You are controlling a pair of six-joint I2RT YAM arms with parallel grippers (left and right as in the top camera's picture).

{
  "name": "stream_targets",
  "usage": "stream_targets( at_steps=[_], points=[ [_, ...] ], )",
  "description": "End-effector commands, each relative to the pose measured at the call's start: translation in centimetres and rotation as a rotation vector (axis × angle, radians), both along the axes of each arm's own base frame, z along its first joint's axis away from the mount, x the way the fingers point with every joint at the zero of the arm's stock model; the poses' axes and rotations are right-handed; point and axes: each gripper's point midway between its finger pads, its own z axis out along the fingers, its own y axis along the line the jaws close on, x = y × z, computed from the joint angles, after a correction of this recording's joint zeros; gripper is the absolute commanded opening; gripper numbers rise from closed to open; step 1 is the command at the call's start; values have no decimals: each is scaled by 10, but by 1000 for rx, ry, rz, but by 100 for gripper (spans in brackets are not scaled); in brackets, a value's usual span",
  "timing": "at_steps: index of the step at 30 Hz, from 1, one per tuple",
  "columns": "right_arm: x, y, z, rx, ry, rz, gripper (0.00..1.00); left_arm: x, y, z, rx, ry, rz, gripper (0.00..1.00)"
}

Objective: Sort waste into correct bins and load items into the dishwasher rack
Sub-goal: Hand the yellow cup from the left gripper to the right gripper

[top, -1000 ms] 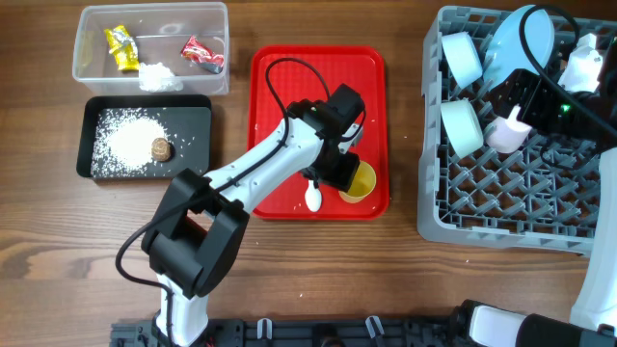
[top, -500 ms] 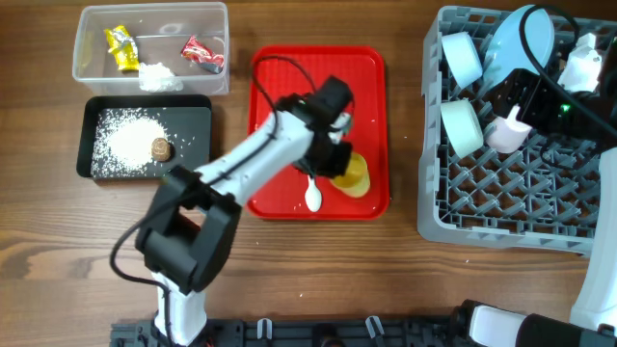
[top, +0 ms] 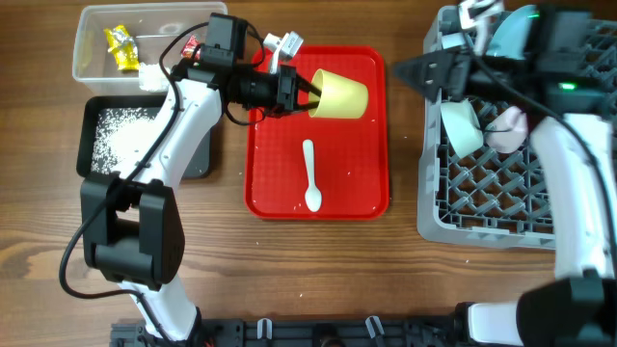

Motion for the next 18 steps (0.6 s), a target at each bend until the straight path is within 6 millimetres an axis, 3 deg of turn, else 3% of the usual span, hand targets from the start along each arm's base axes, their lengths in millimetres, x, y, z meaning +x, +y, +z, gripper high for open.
stream_targets(
  at_steps=[1, 5, 10, 18],
  points=[
    [-7, 22, -14, 163, 119, 139, 100, -8, -4, 33, -110, -92, -72, 4],
    [-6, 34, -26, 192, 126, 202, 99, -4, -5, 37, -120, -136, -73, 4],
    [-14, 67, -21, 177, 67, 278, 98, 2, -7, 43, -137, -172, -71, 4],
    [-10, 74, -27, 141, 79, 247, 95, 7, -9, 50, -153, -205, -68, 4]
  ],
)
